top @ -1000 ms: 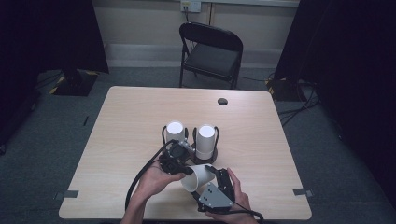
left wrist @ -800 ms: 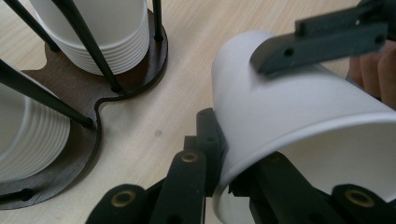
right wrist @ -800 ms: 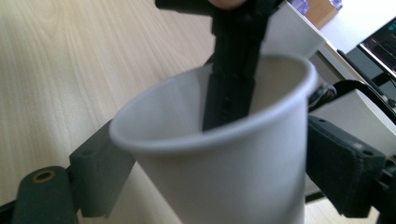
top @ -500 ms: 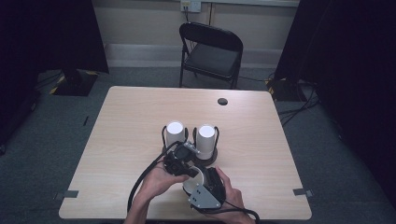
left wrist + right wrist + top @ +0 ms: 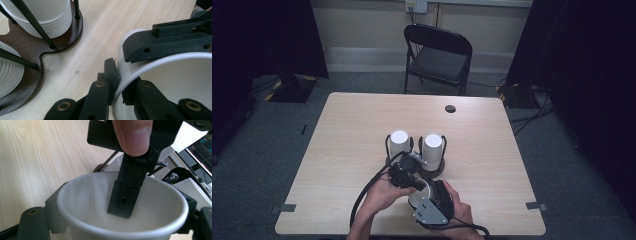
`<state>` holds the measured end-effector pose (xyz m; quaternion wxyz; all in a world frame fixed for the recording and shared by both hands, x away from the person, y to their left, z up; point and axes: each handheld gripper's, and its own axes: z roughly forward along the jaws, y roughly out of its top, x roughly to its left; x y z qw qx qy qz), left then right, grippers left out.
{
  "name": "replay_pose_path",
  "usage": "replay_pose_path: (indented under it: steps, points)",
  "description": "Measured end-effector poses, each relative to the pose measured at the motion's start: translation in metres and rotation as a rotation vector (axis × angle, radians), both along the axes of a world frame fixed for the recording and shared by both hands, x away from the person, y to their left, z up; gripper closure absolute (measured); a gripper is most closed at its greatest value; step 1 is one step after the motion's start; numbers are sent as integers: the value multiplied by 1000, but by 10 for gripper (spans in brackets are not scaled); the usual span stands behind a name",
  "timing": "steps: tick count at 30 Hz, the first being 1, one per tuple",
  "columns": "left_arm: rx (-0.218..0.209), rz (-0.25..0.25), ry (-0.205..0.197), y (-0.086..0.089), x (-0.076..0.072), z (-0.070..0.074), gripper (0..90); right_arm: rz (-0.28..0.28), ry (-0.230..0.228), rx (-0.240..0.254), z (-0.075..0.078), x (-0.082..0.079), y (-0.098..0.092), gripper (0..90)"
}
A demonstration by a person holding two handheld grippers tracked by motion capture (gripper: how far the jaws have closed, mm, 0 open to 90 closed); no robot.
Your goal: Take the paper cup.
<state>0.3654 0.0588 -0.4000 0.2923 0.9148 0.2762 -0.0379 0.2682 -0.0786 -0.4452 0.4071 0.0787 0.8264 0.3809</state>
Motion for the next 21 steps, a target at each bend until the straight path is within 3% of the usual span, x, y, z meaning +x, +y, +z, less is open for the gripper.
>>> replay_pose_path:
  steps: [6, 21]
  points:
    - [3, 41, 15, 0, 1, -1, 851, -12, -7, -13, 0, 0, 0, 203]
    - [-11, 56, 3, 1, -1, -1, 825, -21, -31, -4, 0, -4, -2, 229]
